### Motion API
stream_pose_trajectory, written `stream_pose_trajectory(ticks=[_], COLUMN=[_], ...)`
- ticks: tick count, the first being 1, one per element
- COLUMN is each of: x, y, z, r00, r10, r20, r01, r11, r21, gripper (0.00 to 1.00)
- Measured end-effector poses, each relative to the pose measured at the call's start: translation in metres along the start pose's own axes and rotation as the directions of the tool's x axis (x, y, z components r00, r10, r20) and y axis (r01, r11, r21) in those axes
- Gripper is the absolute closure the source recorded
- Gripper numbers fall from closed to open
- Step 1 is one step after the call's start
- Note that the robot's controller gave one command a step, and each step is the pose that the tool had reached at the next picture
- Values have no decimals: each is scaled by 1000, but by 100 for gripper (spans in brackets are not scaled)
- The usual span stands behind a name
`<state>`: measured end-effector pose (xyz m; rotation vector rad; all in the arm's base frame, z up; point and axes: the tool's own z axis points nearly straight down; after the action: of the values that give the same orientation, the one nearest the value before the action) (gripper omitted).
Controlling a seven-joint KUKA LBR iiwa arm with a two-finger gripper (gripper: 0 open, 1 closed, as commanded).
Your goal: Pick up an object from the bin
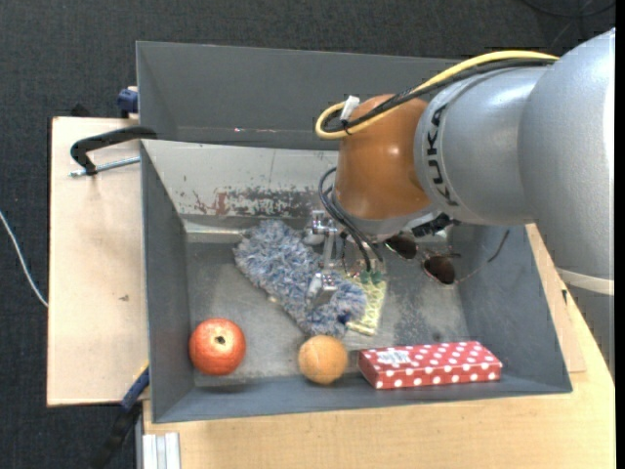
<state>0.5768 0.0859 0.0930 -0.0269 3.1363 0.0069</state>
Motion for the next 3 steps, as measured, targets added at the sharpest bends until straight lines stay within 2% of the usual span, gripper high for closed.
stream_pose_trajectory(ticks=[1,2,3], x=[-7,-6,-10], y=[8,13,17], z=[-7,7,13], r00=[976,944,982], r10=[220,331,190], r20=[0,-4,-5], r01=[-220,-331,-190], r11=[976,944,982], r21=[3,5,4], gripper=[0,0,100])
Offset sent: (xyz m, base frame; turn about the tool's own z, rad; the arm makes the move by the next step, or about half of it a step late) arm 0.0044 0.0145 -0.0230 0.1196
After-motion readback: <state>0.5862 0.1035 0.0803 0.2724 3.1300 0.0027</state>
